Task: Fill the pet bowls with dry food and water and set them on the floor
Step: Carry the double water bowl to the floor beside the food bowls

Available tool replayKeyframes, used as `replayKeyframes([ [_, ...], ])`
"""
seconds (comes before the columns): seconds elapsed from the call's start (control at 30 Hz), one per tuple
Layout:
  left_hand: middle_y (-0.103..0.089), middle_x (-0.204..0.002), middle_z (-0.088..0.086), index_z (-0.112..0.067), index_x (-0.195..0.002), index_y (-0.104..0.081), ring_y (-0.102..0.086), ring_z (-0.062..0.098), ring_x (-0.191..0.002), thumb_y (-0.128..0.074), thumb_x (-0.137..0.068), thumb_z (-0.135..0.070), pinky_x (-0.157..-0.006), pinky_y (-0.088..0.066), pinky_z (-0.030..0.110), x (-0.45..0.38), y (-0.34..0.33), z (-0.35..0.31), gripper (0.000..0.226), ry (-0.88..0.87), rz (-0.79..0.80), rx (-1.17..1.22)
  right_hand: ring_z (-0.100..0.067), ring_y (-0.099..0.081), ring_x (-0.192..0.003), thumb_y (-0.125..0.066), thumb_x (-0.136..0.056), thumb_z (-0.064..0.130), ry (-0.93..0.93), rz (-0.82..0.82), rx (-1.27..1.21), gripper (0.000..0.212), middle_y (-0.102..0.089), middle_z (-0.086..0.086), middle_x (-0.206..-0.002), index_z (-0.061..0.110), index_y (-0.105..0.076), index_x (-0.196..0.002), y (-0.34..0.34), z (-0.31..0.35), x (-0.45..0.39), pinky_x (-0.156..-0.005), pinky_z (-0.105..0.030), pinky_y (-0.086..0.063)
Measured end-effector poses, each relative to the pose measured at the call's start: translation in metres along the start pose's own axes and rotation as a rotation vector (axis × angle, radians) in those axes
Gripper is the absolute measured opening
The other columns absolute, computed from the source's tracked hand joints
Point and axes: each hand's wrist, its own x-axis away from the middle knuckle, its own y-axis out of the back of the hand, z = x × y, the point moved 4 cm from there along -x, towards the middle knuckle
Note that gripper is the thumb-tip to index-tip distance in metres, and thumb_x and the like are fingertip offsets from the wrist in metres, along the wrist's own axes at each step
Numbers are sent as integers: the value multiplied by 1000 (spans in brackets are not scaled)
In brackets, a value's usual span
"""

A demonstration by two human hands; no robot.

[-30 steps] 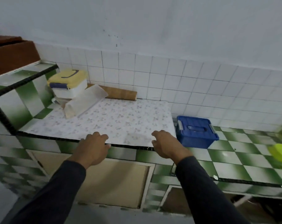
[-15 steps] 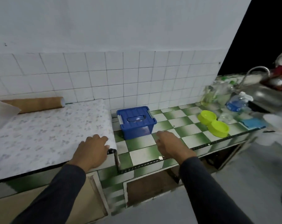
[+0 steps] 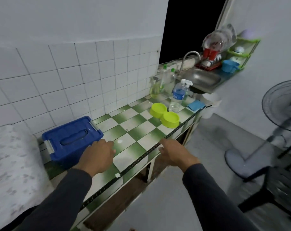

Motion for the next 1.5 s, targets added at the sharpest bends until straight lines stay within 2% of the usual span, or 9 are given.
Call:
replayKeyframes([
  [0.13,-55,-135,7,-24,-142,-51,-54,29,-121,-39,-107,-39,-98,-49,45,-63,-7,-34,40,-84,35,9,-34,-59,-109,-43,-100,30,-74,7,-3,24,-62,-11,-119,15,-58,-113,9,-39,-28,-94,-48,-51],
  [0.27,-54,-138,6,-23,-141,-52,-51,29,-124,-37,-107,-40,-99,-48,44,-114,-11,-60,41,-125,63,-23,-32,-60,-109,-44,-102,31,-124,-4,-17,24,-59,-10,-120,15,-58,-113,13,-67,-59,-92,-46,-52],
  [0.47,-56,-124,7,-19,-127,-53,-54,29,-114,-36,-107,-34,-87,-50,42,-170,-19,-90,30,-160,111,-52,-34,-59,-106,-47,-100,26,-170,19,-33,20,-60,-12,-116,13,-57,-111,14,-104,-98,-89,-46,-53],
  [0.67,-53,-134,9,-22,-145,-45,-51,31,-121,-36,-107,-34,-94,-49,44,-214,-37,-118,41,-164,145,-54,-34,-60,-106,-50,-98,30,-187,52,-60,23,-61,-12,-116,15,-58,-114,9,-147,-135,-90,-48,-53],
  [0.93,-52,-139,10,-21,-147,-45,-51,31,-124,-36,-108,-37,-98,-49,47,-290,-57,-162,43,-103,153,-45,-37,-55,-122,-45,-101,29,-139,95,-90,39,-56,-17,-131,10,-52,-135,5,-218,-212,-101,-48,-49],
  [1.2,-53,-138,14,-17,-146,-48,-50,36,-126,-40,-107,-36,-98,-49,48,-350,-79,-200,43,-3,155,29,-37,-56,-118,-46,-102,26,-105,85,-100,31,-53,-18,-127,8,-54,-125,11,-270,-270,-98,-51,-51],
  [1.3,-53,-137,15,-16,-143,-49,-49,37,-126,-40,-107,-36,-98,-49,49,-364,-86,-208,42,35,175,44,-36,-54,-121,-47,-102,29,-94,98,-119,35,-52,-18,-131,7,-52,-129,9,-280,-290,-101,-50,-49],
  [1.5,-51,-139,14,-13,-144,-48,-47,36,-128,-44,-106,-33,-100,-49,49,-396,-102,-207,43,59,165,106,-35,-54,-116,-46,-103,29,-62,143,-116,35,-53,-19,-127,7,-51,-129,0,-291,-328,-97,-48,-51],
])
